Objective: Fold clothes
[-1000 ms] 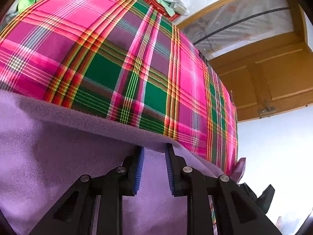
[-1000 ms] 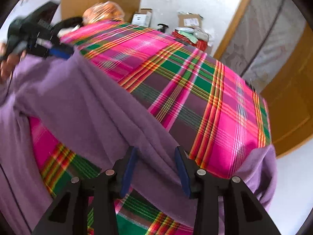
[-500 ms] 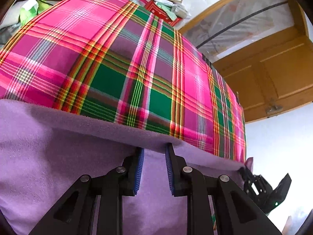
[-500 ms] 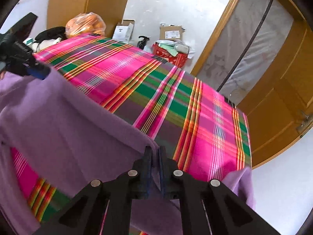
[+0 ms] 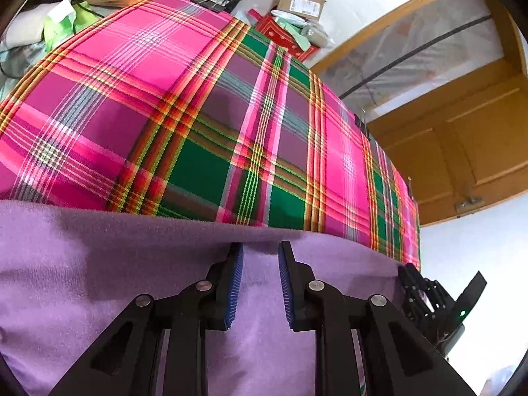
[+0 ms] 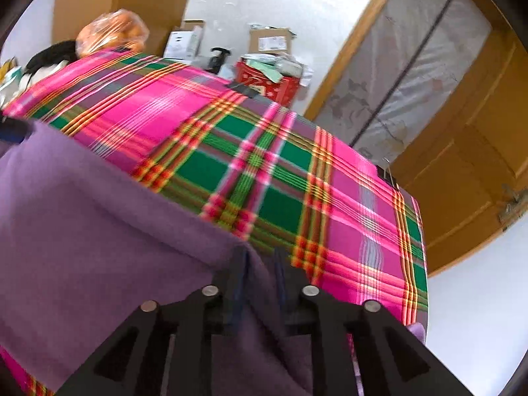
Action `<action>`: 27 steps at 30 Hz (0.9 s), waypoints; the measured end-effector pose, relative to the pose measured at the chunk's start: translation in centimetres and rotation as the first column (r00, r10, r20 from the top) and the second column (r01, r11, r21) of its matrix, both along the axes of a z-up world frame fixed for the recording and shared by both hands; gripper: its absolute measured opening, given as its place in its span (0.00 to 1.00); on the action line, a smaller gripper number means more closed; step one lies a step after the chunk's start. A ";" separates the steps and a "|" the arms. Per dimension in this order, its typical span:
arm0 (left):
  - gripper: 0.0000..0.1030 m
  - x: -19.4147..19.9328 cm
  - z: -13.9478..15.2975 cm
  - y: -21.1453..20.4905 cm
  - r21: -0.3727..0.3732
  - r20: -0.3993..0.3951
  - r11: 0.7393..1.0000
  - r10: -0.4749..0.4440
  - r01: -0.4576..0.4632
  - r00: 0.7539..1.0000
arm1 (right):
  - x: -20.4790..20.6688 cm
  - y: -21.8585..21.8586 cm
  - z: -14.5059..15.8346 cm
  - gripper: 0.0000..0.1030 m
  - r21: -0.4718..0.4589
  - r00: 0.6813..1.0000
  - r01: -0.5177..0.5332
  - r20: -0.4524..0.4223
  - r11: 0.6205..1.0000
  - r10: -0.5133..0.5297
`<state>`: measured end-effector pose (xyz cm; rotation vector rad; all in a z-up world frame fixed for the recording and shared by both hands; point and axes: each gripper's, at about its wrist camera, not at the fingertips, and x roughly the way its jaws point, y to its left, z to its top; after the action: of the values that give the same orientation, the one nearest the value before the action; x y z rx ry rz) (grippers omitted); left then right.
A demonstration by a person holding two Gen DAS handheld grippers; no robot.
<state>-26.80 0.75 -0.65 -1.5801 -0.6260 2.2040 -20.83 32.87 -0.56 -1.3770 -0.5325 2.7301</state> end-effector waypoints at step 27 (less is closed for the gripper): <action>0.22 13.4 2.8 14.1 -0.227 -0.094 0.826 -0.545 0.515 0.833 | 17.9 14.0 2.0 0.36 -0.175 0.941 0.326 -0.035 0.929 -0.337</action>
<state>-13.42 14.81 2.15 -1.4256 0.0878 1.9616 -2.96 46.92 1.40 -1.2676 -0.0569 2.5741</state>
